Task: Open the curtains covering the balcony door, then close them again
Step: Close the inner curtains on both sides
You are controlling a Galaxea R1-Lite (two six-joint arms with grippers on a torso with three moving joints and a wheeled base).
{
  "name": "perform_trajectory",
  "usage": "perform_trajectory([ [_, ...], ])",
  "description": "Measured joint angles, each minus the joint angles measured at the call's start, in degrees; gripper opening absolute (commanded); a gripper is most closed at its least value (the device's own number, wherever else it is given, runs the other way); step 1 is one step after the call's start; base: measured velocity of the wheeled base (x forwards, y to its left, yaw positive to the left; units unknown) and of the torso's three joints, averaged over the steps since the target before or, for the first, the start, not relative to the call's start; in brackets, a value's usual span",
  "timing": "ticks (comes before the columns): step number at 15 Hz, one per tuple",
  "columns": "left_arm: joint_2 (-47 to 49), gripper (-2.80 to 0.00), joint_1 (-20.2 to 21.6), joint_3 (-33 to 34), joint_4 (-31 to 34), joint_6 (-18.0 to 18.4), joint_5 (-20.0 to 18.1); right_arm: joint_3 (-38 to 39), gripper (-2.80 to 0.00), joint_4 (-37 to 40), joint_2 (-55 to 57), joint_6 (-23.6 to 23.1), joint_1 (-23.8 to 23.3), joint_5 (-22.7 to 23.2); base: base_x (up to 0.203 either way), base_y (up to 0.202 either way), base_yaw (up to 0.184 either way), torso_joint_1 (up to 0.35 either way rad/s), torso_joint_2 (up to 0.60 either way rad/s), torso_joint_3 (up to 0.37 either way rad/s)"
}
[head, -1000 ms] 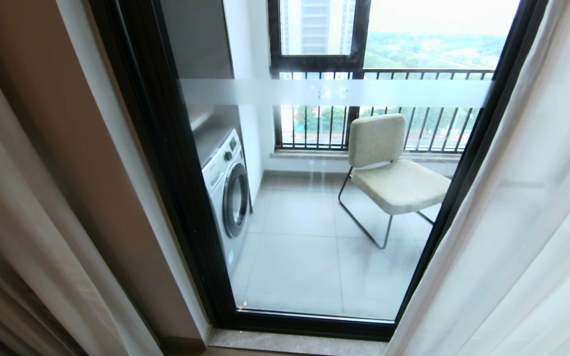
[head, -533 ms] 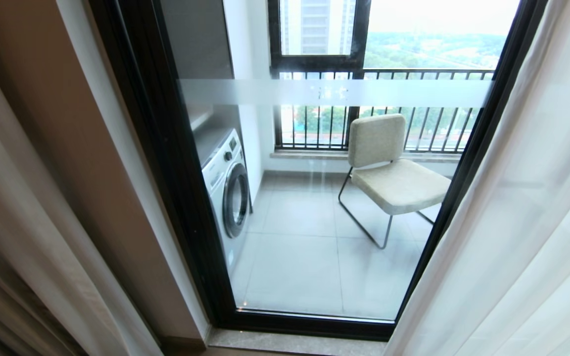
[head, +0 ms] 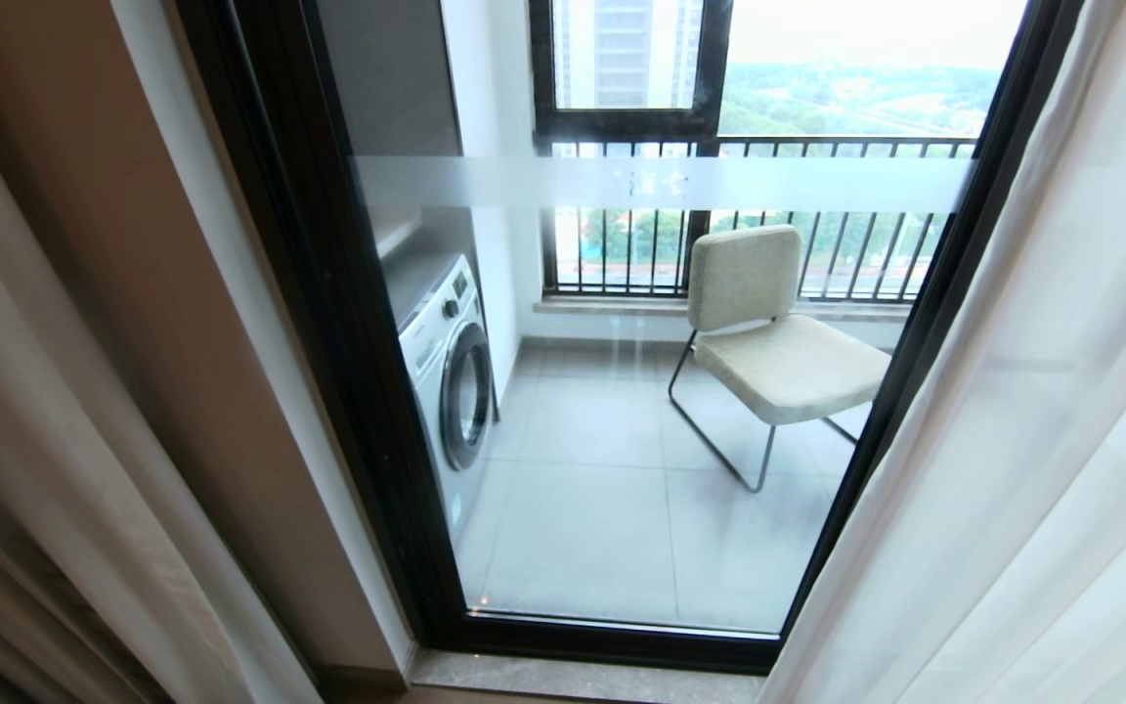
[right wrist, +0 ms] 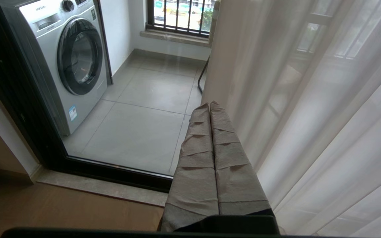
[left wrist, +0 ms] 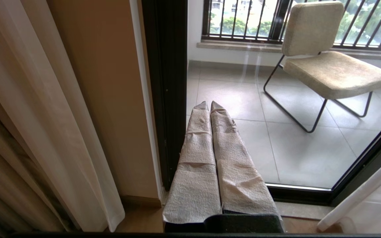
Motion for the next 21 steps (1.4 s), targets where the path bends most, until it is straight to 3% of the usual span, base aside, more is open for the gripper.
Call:
perform_trajectory([
  [21, 0.0, -2.8, 0.0, 0.0, 0.0, 0.0, 0.0, 0.0, -2.8, 0.0, -0.1, 0.2, 0.0, 0.0, 0.0, 0.0, 0.0, 0.0, 0.0, 0.0],
])
